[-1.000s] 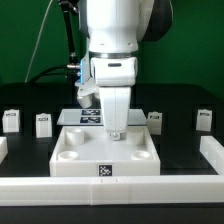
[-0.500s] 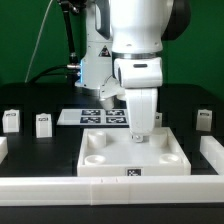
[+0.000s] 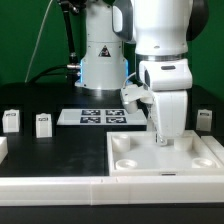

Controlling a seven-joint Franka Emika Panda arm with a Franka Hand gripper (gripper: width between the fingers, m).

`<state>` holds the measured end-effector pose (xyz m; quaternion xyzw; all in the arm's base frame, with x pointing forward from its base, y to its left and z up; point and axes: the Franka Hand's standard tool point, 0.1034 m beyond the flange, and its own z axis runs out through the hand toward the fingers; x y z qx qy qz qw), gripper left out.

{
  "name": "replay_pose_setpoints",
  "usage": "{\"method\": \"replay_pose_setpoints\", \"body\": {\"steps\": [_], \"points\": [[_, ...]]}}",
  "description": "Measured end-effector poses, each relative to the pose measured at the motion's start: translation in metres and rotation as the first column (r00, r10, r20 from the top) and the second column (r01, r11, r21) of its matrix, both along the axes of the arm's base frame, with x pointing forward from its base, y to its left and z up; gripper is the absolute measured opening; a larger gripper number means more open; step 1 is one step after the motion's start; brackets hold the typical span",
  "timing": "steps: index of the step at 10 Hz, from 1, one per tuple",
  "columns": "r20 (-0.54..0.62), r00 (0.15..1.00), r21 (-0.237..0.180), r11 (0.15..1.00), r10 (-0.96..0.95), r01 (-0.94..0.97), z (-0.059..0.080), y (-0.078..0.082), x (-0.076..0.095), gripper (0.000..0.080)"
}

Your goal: Assemble one leg

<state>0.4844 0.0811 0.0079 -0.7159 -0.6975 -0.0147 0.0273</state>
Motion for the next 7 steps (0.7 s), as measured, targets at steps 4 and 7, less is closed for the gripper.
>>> {"method": "replay_pose_setpoints", "body": {"steps": [4,7], "points": [[-0.001,1.000,0.000,1.000,0.005,-0.005,-0.0014,0.0045,0.0062,0.0058],[-0.002,1.000,0.000,1.000,0.003,-0.003,-0.0016,0.0036,0.0062,0.0319]]}}
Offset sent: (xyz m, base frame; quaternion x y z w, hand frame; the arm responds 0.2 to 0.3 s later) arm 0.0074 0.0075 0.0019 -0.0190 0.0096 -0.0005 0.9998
